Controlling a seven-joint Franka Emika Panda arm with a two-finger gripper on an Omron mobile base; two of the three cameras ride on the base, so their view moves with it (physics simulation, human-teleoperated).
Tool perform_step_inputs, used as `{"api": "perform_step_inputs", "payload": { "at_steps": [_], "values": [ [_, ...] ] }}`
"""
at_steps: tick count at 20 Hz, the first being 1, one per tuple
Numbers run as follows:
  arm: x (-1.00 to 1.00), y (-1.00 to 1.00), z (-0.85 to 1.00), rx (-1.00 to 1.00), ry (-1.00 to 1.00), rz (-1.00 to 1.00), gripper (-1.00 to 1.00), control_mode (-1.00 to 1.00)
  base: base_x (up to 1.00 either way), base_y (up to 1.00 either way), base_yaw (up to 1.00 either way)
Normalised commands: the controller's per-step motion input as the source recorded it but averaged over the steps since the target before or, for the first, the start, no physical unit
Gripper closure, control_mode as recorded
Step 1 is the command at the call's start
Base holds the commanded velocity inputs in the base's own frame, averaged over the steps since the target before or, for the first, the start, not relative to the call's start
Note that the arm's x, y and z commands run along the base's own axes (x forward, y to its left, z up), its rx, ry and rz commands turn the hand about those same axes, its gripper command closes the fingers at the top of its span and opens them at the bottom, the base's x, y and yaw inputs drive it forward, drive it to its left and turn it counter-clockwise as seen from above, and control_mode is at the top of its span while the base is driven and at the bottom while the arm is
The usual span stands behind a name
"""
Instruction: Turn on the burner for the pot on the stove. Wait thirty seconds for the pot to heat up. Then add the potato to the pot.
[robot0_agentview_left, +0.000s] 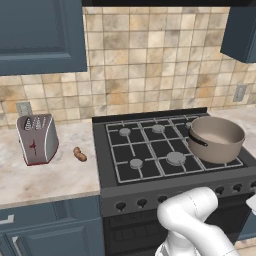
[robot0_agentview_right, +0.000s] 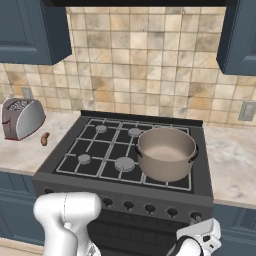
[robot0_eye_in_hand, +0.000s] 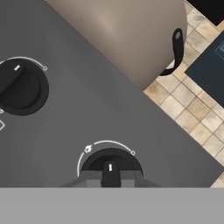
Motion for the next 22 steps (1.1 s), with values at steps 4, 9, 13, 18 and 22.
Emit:
{"api": "perform_step_inputs", "payload": {
  "at_steps": [4,9,13,18,22],
  "values": [
    [0.00,0.00,0.00,0.00,0.00,0.00,1.00,-1.00,0.00,0.00,0.00],
    [0.00,0.00,0.00,0.00,0.00,0.00,1.00,-1.00,0.00,0.00,0.00],
    [0.00,0.00,0.00,0.00,0.00,0.00,1.00,-1.00,0.00,0.00,0.00],
    [0.00,0.00,0.00,0.00,0.00,0.00,1.00,-1.00,0.00,0.00,0.00],
    [0.00,0.00,0.00,0.00,0.00,0.00,1.00,-1.00,0.00,0.00,0.00]
  ]
}}
